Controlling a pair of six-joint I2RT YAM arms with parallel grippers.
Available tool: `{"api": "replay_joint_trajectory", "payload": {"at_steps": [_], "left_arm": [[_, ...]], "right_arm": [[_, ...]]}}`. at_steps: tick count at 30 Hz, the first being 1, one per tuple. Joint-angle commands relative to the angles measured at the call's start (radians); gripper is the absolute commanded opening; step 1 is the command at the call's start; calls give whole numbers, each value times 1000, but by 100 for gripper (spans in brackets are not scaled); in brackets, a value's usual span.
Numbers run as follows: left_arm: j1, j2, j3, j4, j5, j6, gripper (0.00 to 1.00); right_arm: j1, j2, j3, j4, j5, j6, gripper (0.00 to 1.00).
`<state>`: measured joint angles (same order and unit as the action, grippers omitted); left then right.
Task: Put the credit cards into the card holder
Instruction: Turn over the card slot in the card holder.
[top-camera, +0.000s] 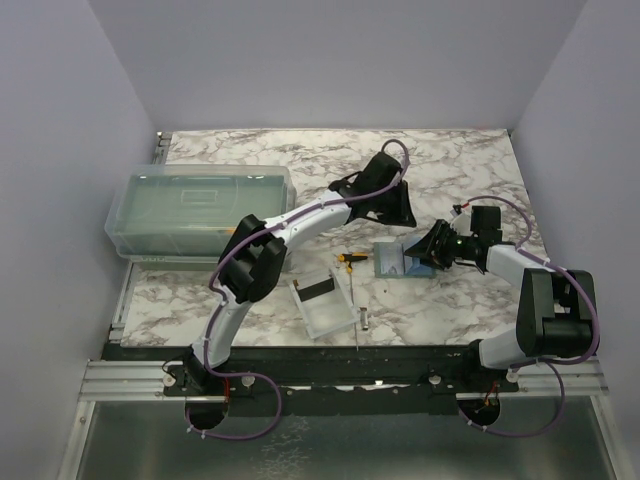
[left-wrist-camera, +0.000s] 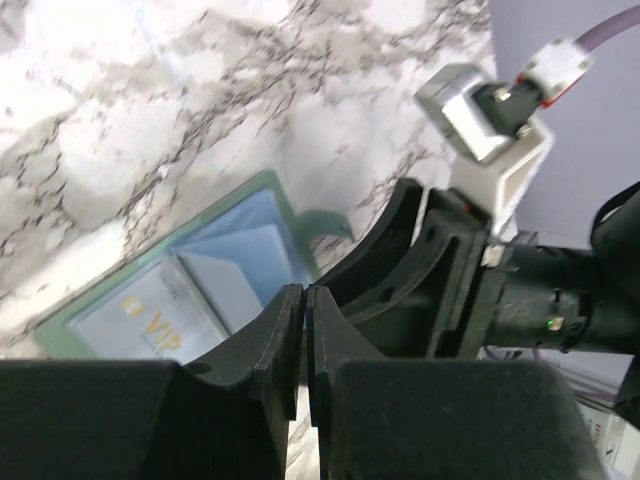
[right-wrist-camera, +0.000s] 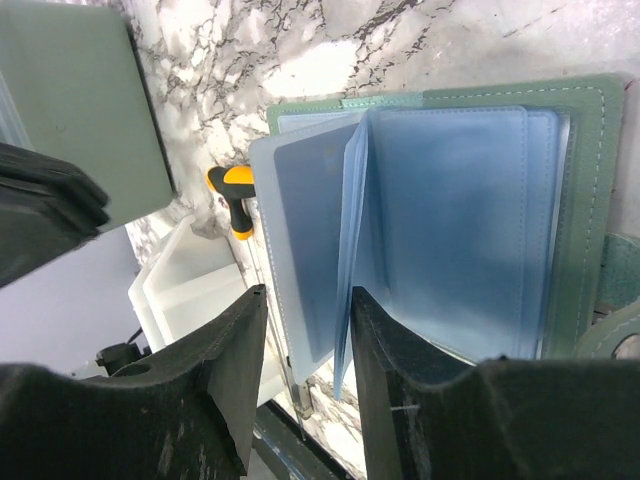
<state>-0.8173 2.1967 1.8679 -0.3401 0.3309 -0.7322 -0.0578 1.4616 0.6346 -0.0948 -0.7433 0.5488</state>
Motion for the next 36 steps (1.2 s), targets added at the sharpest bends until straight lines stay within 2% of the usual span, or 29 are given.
{"api": "replay_joint_trajectory", "payload": {"at_steps": [1, 12, 17, 19, 23, 31, 36], "left_arm": [[-3, 68, 74, -5, 21, -28, 14], [-5, 179, 165, -5, 75, -45, 13], [-3, 148, 119, -5, 53, -23, 13], [-1, 133, 88, -5, 43, -15, 13], [9, 105, 37, -4, 30, -11, 13], [20, 57, -14, 4, 14, 0, 13], [20, 53, -20, 9, 30, -4, 13]], "right_arm": [[4, 10, -9, 16, -23, -12, 43], [5, 9, -8, 18, -31, -7, 43], [4, -59, 9, -69, 70, -38, 58], [5, -84, 18, -91, 86, -41, 60], [5, -84, 23, -81, 65, -27, 58], [4, -62, 10, -41, 38, -18, 44], [5, -37, 3, -34, 56, -32, 43]]}}
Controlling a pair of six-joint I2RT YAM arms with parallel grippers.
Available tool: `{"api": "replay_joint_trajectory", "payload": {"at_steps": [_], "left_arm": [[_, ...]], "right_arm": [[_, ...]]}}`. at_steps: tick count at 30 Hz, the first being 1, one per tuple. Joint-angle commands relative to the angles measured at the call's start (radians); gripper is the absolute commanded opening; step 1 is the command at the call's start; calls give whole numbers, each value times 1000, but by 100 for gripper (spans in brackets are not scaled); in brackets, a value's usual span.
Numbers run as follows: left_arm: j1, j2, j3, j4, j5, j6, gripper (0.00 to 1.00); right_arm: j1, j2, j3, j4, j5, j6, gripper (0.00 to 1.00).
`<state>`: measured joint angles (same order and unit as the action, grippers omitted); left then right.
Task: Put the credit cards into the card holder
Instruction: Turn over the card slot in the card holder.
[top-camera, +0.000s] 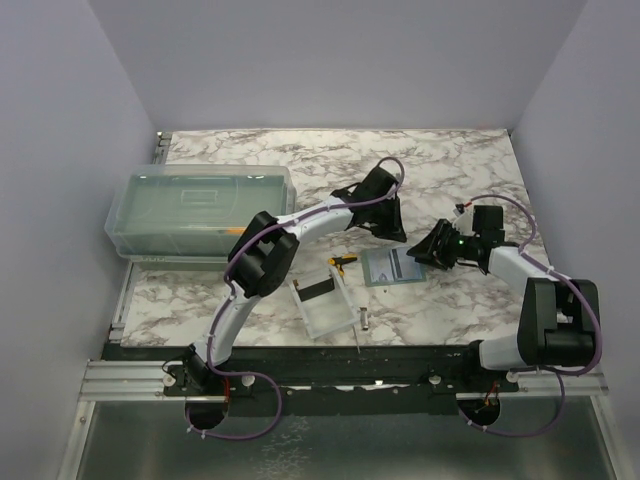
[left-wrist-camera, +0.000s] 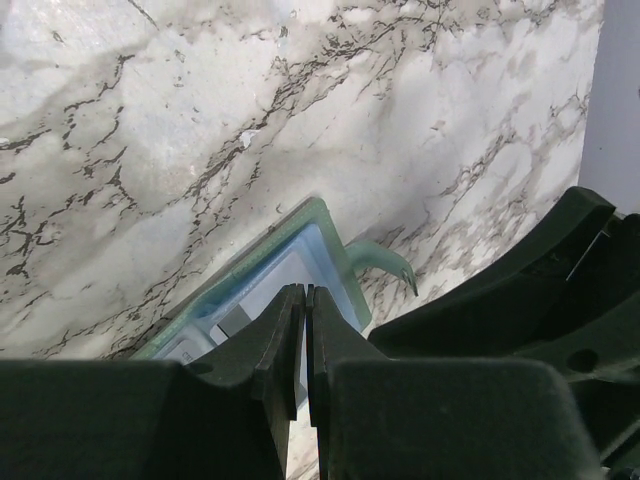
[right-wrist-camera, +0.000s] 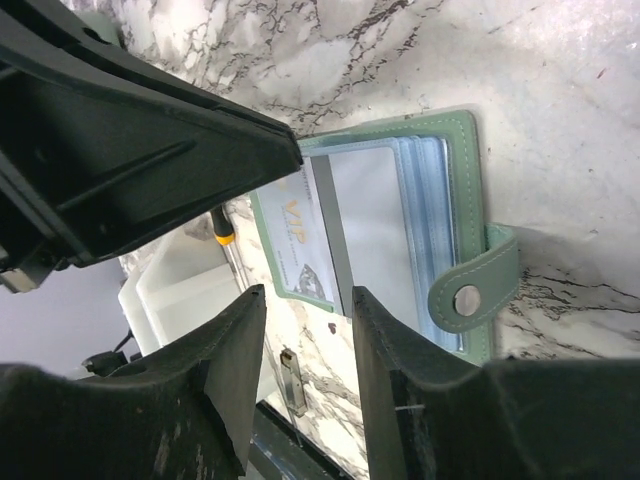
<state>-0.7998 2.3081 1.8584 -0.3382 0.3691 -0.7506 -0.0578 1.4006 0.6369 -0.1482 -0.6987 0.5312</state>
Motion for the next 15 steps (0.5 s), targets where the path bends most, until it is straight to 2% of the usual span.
{"api": "replay_joint_trajectory", "payload": {"at_steps": [1, 7, 15], "left_arm": [[3, -62, -14, 7, -7, 15, 13], [1, -102, -82, 12, 1, 22, 13], [-3, -99, -195, 49, 42, 14, 9]], "right_arm": [[5, 27, -1, 17, 19, -19, 44], [5, 22, 16, -54, 114, -40, 47], [4, 54, 3, -26, 80, -40, 47]]}}
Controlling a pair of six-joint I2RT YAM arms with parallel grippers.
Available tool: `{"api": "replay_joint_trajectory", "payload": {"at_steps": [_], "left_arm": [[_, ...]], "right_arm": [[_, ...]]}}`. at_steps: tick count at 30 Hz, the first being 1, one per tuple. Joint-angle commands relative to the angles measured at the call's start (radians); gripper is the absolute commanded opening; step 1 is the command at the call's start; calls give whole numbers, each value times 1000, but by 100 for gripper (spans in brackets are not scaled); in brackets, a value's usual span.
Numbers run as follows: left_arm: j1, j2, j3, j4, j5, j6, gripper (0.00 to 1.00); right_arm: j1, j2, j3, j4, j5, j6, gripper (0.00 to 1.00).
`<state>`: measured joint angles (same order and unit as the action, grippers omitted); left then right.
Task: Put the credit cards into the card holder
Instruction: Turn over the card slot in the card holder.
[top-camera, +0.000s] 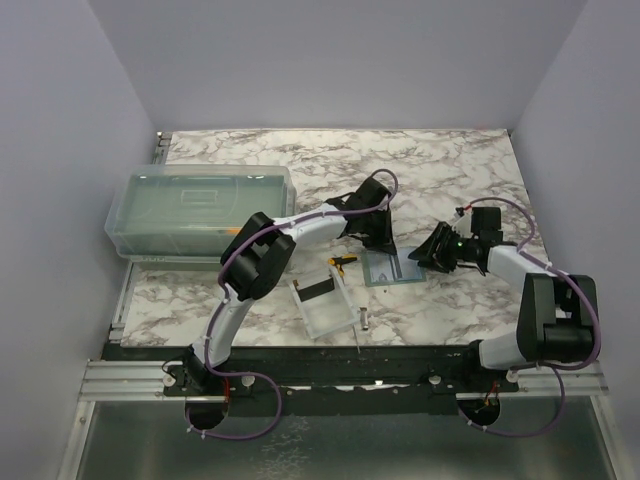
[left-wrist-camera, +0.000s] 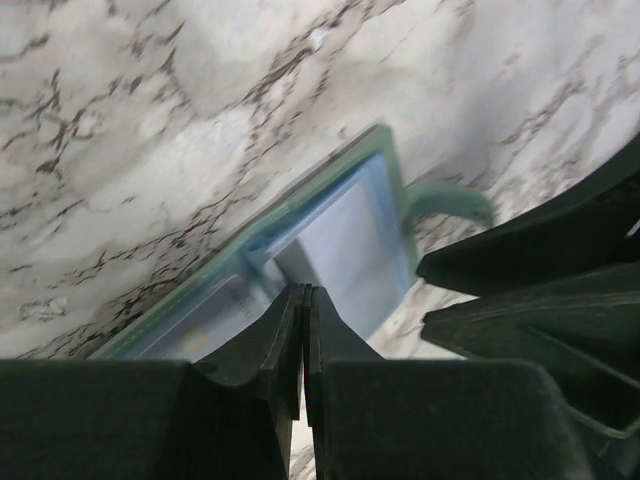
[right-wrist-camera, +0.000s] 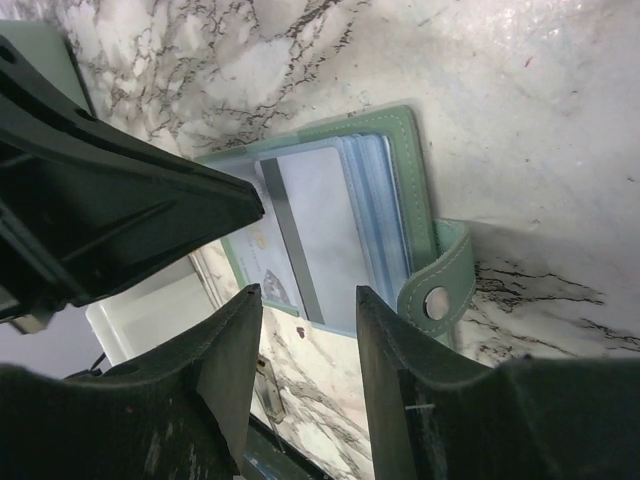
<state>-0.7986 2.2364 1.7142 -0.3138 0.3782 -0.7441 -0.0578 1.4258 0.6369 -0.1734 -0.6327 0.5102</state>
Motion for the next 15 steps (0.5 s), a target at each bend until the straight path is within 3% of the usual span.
{"api": "replay_joint_trajectory", "payload": {"at_steps": [1, 15], "left_arm": [[-5, -28, -60, 31, 33, 9, 9], [-2, -1, -89, 45, 8, 14, 8]], "right_arm": [[4, 32, 5, 1, 11, -19, 47], [4, 53, 19, 8, -49, -29, 48]]}}
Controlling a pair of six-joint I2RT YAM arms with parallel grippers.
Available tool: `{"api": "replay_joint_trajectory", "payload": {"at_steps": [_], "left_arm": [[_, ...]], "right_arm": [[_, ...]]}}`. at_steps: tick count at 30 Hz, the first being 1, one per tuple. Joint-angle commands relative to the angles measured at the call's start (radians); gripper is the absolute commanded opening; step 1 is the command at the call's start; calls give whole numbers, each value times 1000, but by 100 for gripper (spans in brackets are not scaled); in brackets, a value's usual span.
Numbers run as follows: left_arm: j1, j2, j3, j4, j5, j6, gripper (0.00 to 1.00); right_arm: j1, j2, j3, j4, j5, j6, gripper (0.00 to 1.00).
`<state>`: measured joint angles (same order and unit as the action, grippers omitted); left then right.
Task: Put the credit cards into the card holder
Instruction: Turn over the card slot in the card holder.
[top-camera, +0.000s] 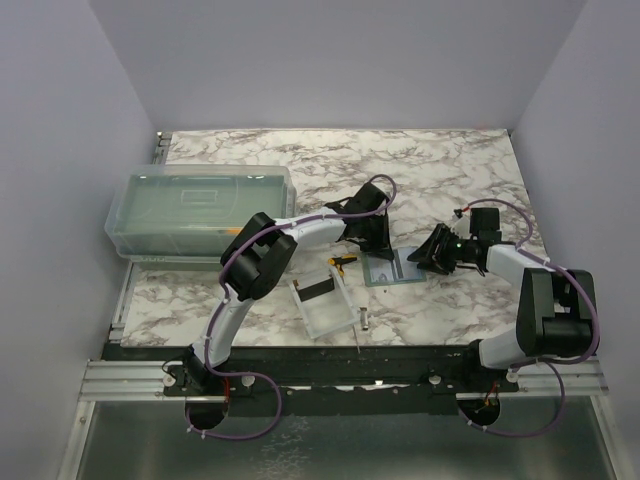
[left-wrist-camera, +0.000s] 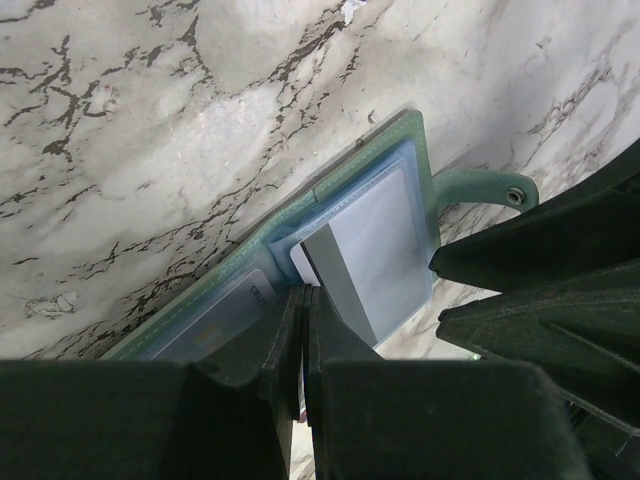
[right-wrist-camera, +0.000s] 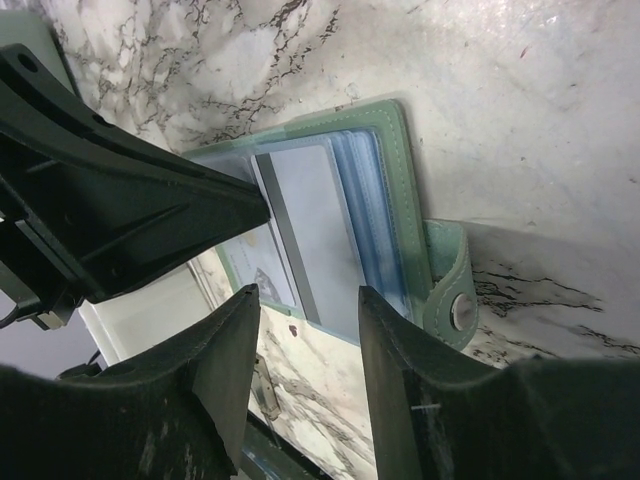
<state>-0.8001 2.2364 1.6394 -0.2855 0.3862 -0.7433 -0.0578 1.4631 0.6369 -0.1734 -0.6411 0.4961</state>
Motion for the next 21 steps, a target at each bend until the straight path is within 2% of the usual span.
{"api": "replay_joint_trajectory", "payload": {"at_steps": [1, 9, 13, 21], "left_arm": [[-1, 1, -16, 17, 0, 12, 8], [-1, 3, -26, 17, -3, 13, 7], [0, 6, -31, 18, -4, 13, 7], [1, 9, -27, 20, -1, 10, 7]], "right_arm": [[4, 18, 19, 9, -42, -14, 48], [5, 22, 30, -26, 39, -46, 53], [5, 28, 19, -9, 13, -42, 53], [4, 2, 2, 7, -27, -24, 47]]}}
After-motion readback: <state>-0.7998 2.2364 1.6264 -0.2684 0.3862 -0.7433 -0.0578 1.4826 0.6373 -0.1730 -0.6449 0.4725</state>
